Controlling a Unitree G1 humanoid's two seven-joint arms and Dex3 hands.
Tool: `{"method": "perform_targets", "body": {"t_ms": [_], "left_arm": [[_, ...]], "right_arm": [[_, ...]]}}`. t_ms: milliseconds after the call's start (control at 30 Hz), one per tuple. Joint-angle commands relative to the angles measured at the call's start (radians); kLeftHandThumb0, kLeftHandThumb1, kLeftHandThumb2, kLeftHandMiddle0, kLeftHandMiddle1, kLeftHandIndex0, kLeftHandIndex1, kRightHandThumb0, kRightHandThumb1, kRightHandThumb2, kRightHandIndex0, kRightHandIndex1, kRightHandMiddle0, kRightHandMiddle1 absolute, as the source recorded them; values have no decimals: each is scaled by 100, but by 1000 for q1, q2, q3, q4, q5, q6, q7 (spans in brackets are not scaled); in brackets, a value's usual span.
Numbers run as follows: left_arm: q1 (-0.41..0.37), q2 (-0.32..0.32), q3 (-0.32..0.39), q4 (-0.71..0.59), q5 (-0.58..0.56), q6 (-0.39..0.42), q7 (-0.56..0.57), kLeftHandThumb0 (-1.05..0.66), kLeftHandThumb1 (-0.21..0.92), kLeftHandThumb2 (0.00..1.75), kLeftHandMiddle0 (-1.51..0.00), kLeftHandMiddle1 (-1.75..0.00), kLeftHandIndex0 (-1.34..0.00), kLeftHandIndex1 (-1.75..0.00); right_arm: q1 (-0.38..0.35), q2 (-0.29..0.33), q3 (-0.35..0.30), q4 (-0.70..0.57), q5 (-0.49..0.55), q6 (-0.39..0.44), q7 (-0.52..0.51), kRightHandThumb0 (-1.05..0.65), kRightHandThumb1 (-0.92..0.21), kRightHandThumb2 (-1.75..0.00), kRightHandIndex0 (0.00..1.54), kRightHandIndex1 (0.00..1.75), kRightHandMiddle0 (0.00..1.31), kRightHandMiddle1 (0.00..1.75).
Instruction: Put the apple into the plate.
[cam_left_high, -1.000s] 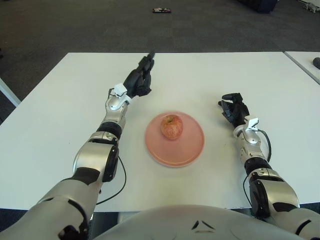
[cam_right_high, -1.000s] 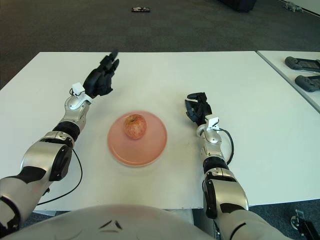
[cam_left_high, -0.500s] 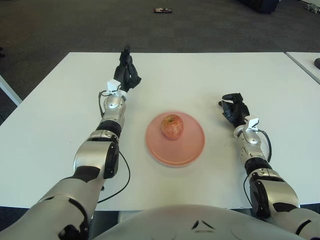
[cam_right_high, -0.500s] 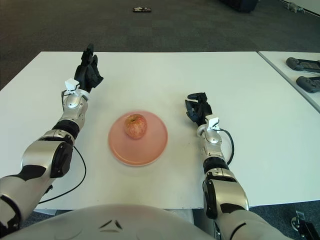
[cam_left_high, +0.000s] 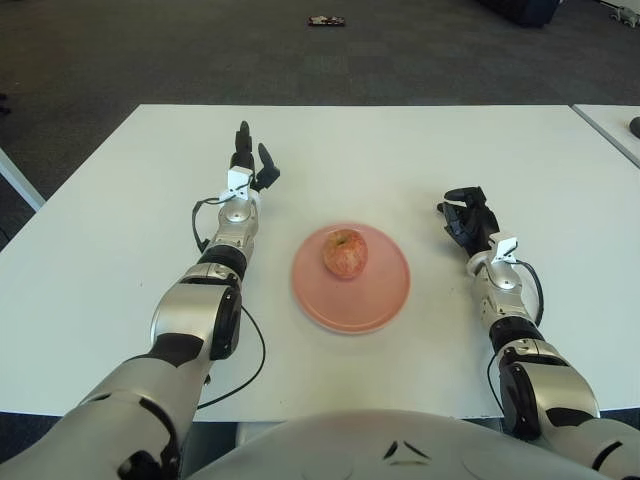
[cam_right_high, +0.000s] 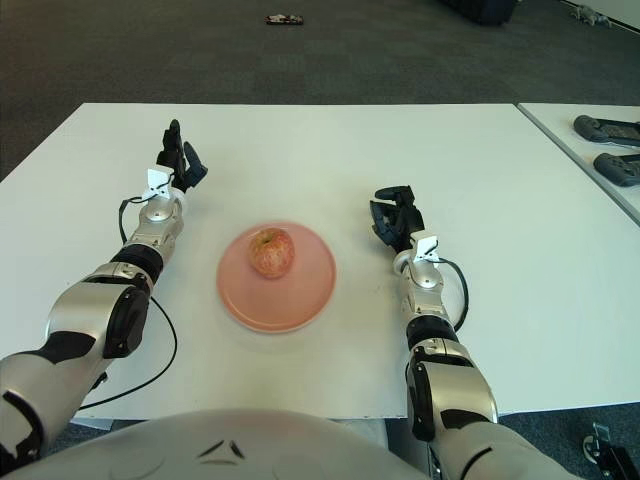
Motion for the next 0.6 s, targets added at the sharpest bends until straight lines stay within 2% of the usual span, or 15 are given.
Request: {"method": "perform_targets", "body": {"t_ms": [0,233,567], "left_arm": [[33,8,0,-1,2,8,-25,-103,92,97,0,0,0,0],[87,13,-7,-38,11,3,-43,-100,92,89,0,0,0,0],[157,12,-45,-67,53,45,-17,-97,92,88,0,0,0,0]], "right_arm": [[61,25,12,40,-13,57,0,-35,-92,-47,34,123,25,169],[69,27,14,30,-14,58,-2,-35,-92,-47,34,123,25,169],[75,27,16,18,-13,60,-2,-35,-92,-47,34,123,25,169]]}}
